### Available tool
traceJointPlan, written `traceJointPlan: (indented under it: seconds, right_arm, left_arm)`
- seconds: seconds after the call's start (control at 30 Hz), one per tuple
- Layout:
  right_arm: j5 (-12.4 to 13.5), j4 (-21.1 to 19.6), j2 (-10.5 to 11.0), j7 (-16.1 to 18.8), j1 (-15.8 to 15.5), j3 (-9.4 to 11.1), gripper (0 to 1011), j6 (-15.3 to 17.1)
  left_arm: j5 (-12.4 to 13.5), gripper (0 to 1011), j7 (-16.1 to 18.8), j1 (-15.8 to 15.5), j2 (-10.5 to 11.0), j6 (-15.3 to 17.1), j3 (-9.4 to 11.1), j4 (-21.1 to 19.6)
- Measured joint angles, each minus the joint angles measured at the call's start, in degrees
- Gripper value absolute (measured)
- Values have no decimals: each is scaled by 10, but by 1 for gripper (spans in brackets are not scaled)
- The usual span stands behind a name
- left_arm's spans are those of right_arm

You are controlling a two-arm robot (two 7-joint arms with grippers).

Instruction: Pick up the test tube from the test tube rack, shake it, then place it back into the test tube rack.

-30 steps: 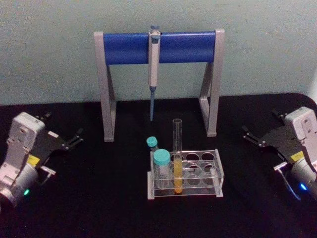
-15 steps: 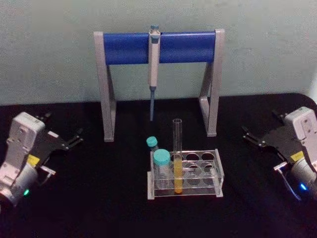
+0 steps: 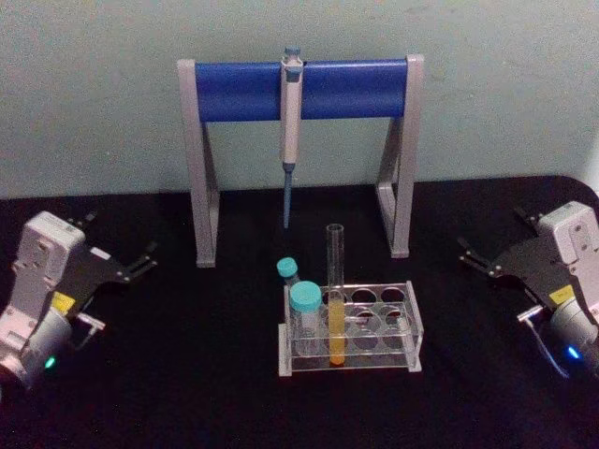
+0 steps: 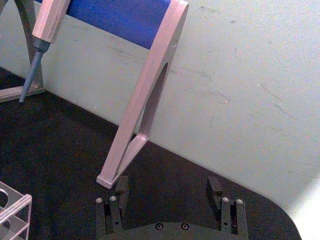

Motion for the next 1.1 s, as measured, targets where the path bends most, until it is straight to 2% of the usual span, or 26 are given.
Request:
traceJointPlan:
  seconds: [0.83, 1.1]
  right_arm:
    - [0, 0, 0, 0, 0, 0, 1000, 0]
    - [3, -14, -1, 14, -16, 17, 1000, 2]
  left_arm:
    - [0, 1001, 0, 0, 0, 0, 0, 0]
    - [0, 1001, 0, 0, 0, 0, 0, 0]
